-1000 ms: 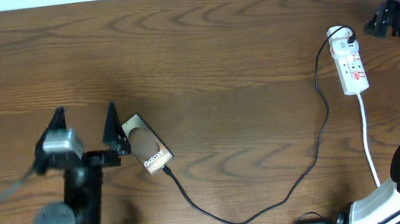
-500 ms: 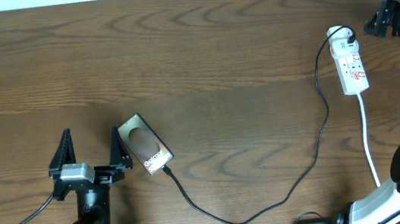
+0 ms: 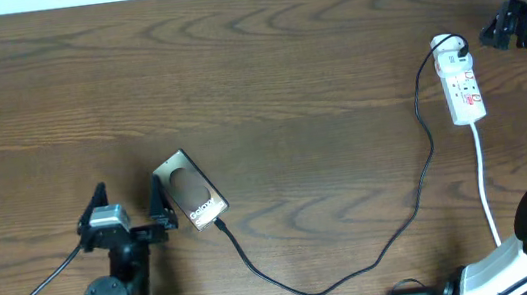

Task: Plug charger to phone and switch on socket

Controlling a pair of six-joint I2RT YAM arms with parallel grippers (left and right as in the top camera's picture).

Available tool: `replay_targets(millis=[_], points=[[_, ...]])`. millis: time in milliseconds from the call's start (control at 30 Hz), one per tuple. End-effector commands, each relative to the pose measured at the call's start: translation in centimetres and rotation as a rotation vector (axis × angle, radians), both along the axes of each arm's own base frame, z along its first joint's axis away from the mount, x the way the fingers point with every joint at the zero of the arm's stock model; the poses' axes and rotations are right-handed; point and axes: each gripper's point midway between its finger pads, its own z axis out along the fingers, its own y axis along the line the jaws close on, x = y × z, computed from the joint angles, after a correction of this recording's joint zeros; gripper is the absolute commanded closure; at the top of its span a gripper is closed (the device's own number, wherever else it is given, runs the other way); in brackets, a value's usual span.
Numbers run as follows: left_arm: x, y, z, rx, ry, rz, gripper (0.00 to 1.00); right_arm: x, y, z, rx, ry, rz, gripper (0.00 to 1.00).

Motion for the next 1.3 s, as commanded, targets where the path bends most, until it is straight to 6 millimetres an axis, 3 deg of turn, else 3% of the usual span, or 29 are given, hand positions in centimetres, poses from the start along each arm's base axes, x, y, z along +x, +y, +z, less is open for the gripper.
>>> replay_targets(millis=[0,100,1267], points=[[0.0,0.1,-2.0,-0.031,0.07,0.006,0.07,0.0,0.2,0.5,0.008,-0.012,-0.007,0.01],[-0.2,0.4,-4.0,-0.047,0.154,0.025,0.07,0.0,0.2,0.5,0.008,-0.012,-0.007,0.01],[-0.2,0.4,-4.0,-0.047,0.153,0.026,0.07,0.0,0.2,0.5,0.008,-0.012,-0.007,0.01]])
